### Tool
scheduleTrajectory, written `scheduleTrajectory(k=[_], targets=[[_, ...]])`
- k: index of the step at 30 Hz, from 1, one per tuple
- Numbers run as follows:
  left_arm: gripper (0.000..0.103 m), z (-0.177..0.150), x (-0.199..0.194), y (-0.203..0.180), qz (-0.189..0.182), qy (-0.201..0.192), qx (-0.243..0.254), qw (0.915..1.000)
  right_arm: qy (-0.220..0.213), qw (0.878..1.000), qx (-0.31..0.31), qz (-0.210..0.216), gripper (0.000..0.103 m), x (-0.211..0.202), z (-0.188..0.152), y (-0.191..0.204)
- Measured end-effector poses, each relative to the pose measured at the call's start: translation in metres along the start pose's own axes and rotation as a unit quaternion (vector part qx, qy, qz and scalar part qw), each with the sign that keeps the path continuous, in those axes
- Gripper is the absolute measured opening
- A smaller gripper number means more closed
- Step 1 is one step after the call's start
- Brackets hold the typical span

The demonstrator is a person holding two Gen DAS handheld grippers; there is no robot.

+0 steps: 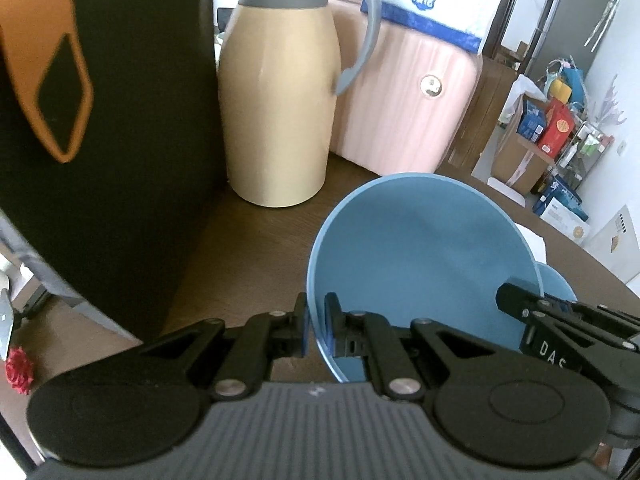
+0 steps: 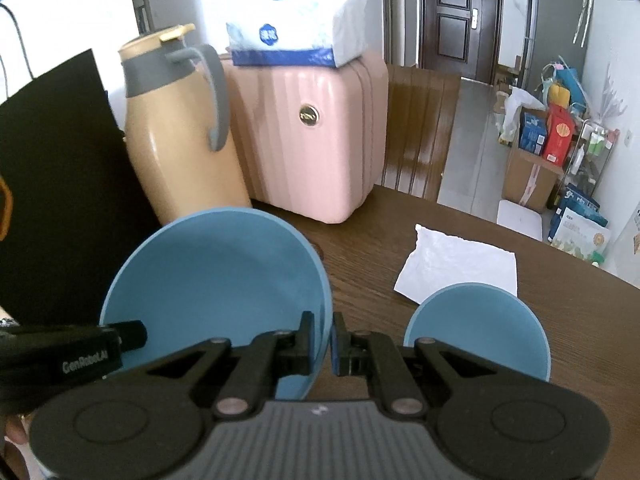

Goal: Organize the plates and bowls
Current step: 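Lift the second blue bowl with both grippers and carry it to the stack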

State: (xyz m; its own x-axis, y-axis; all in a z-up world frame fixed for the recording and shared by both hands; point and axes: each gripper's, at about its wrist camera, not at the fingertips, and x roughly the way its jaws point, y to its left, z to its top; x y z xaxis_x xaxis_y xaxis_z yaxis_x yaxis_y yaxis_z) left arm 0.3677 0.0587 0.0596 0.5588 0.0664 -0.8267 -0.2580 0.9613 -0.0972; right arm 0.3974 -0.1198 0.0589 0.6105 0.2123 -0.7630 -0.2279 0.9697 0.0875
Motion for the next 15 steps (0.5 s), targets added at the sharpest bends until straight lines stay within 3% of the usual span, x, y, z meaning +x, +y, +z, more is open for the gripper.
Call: scheduleTrajectory(k=[15], targets=[[0.008, -0.028, -0.056, 0.024, 0.002, -0.023, -0.012, 0.9997, -0.016, 1.0, -0.012, 0.003, 0.007, -0.054, -0.027, 0.031]])
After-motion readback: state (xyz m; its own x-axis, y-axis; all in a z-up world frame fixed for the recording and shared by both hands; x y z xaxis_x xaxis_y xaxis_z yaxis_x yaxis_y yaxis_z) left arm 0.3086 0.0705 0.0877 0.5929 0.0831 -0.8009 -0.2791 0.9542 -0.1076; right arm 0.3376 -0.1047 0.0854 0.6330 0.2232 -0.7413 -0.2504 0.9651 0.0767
